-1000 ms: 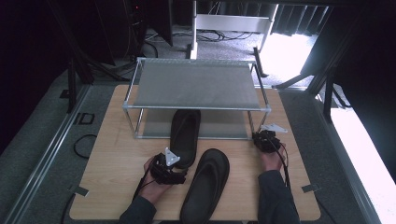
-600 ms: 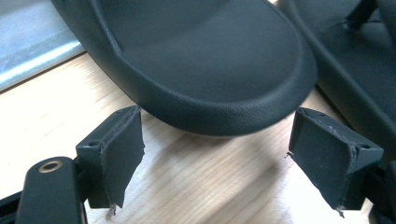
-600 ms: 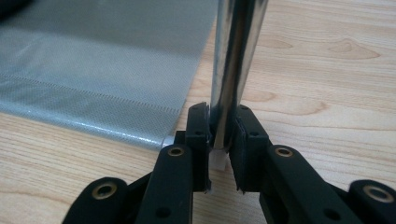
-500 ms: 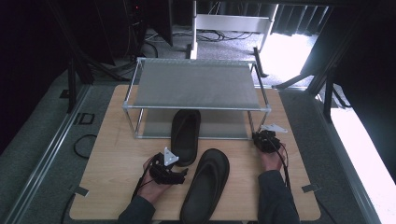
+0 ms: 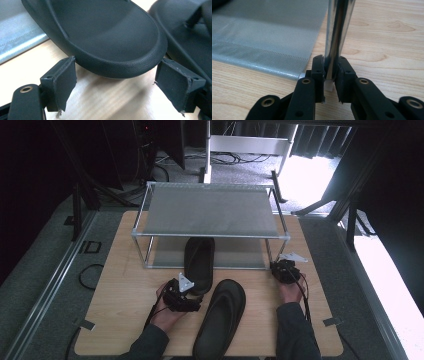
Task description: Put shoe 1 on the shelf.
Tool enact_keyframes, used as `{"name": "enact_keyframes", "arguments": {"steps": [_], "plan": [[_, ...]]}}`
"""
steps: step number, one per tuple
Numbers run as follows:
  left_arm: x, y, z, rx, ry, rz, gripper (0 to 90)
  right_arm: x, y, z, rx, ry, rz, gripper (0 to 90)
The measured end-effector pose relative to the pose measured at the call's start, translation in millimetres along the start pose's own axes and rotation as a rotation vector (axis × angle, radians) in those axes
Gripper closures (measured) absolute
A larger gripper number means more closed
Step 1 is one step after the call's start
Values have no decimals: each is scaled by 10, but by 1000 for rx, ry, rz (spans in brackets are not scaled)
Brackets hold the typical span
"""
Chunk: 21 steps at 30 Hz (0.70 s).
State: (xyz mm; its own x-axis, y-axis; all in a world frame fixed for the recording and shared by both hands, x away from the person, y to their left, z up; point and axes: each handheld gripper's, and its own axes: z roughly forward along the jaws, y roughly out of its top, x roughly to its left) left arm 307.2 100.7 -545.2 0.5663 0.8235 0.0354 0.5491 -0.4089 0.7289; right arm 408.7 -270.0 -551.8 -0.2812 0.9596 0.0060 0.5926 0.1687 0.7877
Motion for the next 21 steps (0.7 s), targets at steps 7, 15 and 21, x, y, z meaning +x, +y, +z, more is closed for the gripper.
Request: {"name": "enact_keyframes", "arguments": {"steps": [7,15,21], "plan": [[96,125,151,11,30,6,199,-3,2,2,0,3,-3,789],[264,285,334,14,48,31,214,-6,8,4,1,5,-8,792],[346,341,454,-15,60,34,231,-7,11,7,1,6,-5,792]]}}
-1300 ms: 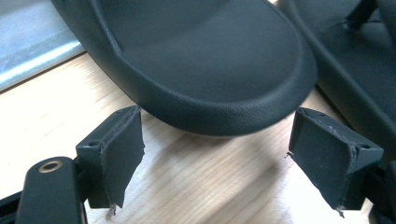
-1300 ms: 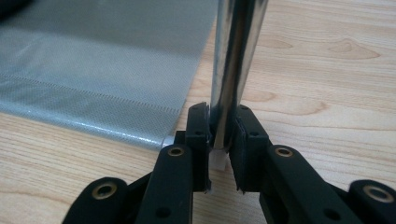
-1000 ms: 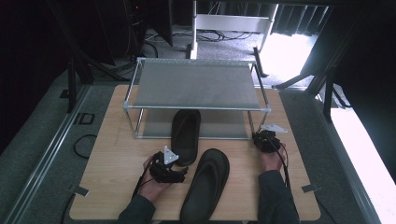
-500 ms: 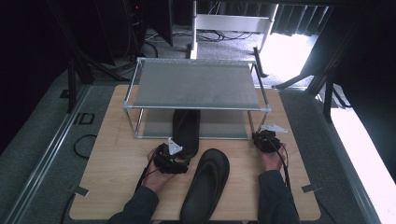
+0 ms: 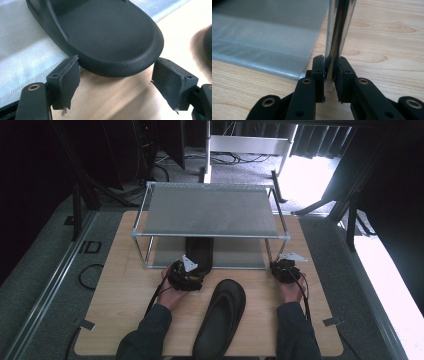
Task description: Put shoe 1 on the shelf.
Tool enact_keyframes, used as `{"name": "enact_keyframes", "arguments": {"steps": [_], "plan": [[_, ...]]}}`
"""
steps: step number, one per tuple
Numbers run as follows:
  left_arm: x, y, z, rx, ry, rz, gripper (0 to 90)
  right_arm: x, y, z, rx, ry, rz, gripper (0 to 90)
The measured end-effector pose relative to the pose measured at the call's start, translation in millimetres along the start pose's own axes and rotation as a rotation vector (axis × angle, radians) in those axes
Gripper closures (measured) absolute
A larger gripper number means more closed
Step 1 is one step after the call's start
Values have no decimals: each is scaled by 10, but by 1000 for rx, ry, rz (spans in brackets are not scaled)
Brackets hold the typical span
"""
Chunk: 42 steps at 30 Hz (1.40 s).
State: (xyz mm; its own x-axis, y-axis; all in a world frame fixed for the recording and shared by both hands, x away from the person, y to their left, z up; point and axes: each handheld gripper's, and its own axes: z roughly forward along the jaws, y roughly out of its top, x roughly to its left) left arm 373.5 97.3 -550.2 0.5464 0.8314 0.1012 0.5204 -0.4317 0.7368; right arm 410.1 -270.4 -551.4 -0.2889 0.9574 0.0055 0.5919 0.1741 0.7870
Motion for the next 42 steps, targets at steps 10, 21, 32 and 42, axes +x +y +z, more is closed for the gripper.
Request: {"name": "enact_keyframes", "arguments": {"steps": [10,21,32,42], "plan": [[77,48,102,-11,-6,-23,230,0,0,0,0,0,0,793],[264,14,180,-23,-51,-148,225,-3,1,-1,1,2,1,793],[333,-66,114,-29,-48,-161,179,-14,12,-79,-11,-4,3,727],[354,-81,109,-28,-52,-162,180,6,-140,-320,19,1,-26,623]]}}
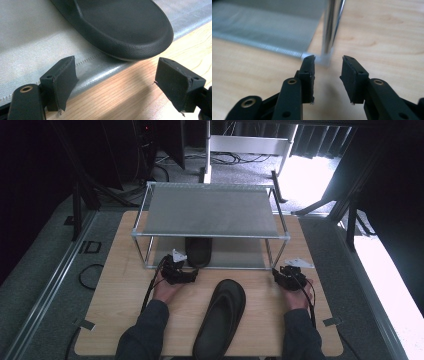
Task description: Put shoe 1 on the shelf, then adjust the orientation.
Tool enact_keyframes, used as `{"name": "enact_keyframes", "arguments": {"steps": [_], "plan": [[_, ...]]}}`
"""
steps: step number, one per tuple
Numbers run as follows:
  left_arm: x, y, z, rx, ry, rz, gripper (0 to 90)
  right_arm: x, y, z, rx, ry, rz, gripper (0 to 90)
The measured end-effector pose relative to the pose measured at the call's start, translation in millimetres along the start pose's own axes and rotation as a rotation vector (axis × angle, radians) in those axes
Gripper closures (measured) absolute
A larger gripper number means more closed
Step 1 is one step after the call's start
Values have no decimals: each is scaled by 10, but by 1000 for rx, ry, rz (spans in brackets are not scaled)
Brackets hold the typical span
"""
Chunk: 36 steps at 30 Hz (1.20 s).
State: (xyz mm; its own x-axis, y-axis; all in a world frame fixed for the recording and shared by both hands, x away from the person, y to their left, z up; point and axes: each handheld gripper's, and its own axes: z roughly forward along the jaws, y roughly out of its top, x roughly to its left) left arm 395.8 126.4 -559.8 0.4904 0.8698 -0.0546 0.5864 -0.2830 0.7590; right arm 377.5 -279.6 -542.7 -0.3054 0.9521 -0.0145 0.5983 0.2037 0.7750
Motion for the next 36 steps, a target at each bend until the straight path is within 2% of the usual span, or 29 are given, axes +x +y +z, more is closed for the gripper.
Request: {"name": "enact_keyframes", "arguments": {"steps": [4,9,10,11,16,19,26,28,30,33,36], "plan": [[-8,1,5,1,5,6,179,61,-85,-52,13,24,-7,611],[-13,2,7,3,9,9,180,245,-191,-159,24,73,-50,589],[-13,2,7,3,9,9,180,245,-191,-159,24,73,-50,589],[-14,3,9,4,10,12,180,354,-209,-255,21,99,-80,579],[-26,4,12,8,19,22,180,530,-195,-399,18,133,-100,569],[-34,5,16,9,25,25,180,650,-194,-462,21,174,-94,564],[-32,5,15,9,23,24,180,909,-180,-593,2,249,-145,534],[-32,5,15,9,23,24,180,932,-174,-609,-2,255,-145,534],[-35,5,15,11,25,27,181,1035,-139,-692,-25,292,-158,525],[-34,5,15,11,25,28,181,1157,-122,-755,-33,323,-184,517],[-35,5,15,11,26,28,181,1262,-128,-786,-34,363,-187,514]]}}
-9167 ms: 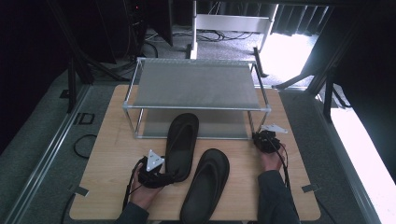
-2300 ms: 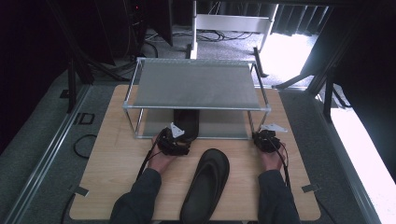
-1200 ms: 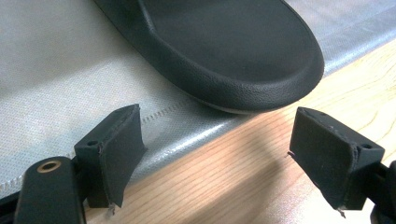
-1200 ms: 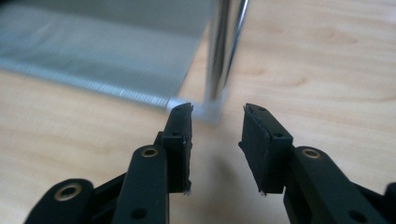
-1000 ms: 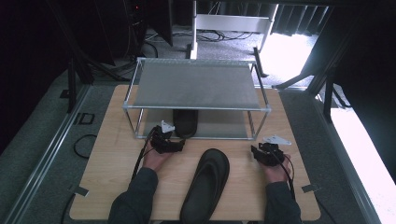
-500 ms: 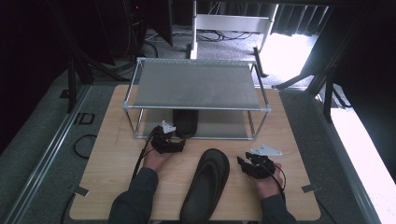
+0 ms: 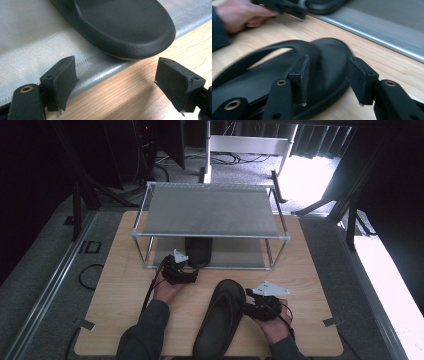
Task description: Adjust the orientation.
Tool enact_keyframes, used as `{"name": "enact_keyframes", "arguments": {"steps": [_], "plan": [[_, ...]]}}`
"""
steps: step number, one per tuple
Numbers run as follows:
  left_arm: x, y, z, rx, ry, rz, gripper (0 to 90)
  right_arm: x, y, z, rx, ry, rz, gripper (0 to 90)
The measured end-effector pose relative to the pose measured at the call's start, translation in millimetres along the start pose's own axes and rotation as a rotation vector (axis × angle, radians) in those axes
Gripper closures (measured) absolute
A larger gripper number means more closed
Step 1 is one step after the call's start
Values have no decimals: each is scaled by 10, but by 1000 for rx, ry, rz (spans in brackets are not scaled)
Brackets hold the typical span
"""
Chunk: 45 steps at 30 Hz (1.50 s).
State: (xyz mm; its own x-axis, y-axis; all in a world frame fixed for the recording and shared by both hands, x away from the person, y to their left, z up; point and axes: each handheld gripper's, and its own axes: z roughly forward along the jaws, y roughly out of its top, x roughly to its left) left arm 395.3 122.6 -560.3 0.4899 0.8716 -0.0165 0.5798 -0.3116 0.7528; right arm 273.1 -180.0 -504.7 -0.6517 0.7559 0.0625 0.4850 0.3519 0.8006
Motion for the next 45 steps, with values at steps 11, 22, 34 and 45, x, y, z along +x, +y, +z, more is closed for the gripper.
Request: {"name": "enact_keyframes", "arguments": {"steps": [11,22,34,45], "plan": [[-8,0,1,3,5,6,181,194,-20,201,43,49,-14,503],[-10,0,1,3,8,7,181,165,38,287,67,17,-29,605],[-12,0,1,3,9,7,181,71,28,357,80,18,-1,621],[-13,-1,1,4,10,8,181,79,50,341,52,-22,-15,681]]}}
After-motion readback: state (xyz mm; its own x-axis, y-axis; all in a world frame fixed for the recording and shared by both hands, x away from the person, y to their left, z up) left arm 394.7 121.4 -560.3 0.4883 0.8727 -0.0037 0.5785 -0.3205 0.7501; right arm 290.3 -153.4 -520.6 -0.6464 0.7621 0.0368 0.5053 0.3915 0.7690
